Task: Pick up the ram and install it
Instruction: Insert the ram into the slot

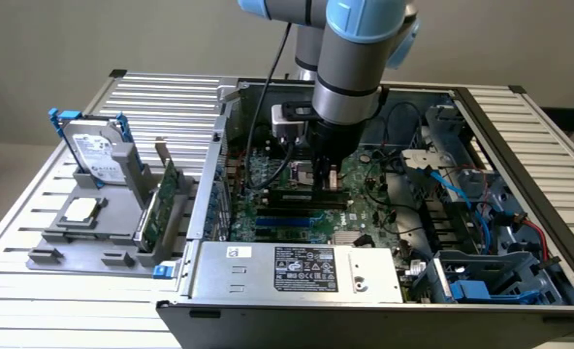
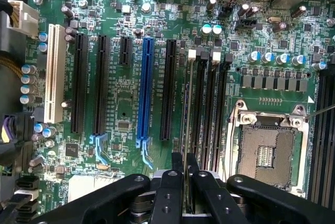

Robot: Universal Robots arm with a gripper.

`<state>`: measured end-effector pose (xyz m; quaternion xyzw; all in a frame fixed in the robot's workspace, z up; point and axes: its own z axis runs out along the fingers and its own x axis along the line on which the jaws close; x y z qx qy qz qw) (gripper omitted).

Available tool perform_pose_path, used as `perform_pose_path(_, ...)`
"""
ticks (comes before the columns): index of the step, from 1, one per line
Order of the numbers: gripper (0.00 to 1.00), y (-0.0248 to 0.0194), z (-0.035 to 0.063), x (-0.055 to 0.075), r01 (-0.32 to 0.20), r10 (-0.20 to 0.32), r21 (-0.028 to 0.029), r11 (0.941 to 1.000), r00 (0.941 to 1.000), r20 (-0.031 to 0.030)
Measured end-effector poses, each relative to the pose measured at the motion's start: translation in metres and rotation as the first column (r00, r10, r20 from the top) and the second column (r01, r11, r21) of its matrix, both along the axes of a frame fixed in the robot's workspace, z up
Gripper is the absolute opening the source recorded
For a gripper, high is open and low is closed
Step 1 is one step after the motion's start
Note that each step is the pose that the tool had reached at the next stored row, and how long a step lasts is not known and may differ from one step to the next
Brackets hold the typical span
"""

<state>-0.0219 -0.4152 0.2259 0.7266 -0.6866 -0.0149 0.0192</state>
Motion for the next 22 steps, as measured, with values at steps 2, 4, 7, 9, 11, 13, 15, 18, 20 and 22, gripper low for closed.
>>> perform_pose_path(2, 0.14, 0.0, -0.0004, 0.0, 0.004, -0.004, 0.0005, 1.0, 1.0, -0.0003)
perform_pose_path(4, 0.14, 0.0, -0.0009, 0.0, 0.007, -0.007, 0.0011, 1.0, 1.0, -0.0004)
perform_pose_path(7, 0.14, 0.0, -0.0014, 0.0, 0.008, -0.008, 0.0019, 1.0, 1.0, -0.0005)
perform_pose_path(9, 0.14, 0.0, -0.0017, 0.0, 0.008, -0.008, 0.0027, 1.0, 1.0, -0.0006)
perform_pose_path(11, 0.14, 0.0, -0.0019, 0.0, 0.008, -0.008, 0.0036, 1.0, 1.0, -0.0005)
perform_pose_path(13, 0.14, 0.0001, -0.002, -0.0002, 0.009, -0.009, 0.0047, 1.0, 1.0, -0.0005)
perform_pose_path(15, 0.14, 0.0, -0.0021, -0.0008, 0.009, -0.009, 0.0054, 0.9999, 1.0, -0.0005)
perform_pose_path(18, 0.14, 0.0, -0.0023, -0.0016, 0.01, -0.01, 0.0061, 0.9999, 1.0, -0.0005)
perform_pose_path(20, 0.14, 0.0, -0.0024, -0.0016, 0.01, -0.01, 0.0064, 0.9999, 1.0, -0.0006)
perform_pose_path(22, 0.14, 0.0, -0.0024, -0.0016, 0.01, -0.01, 0.0069, 0.9999, 1.0, -0.0006)
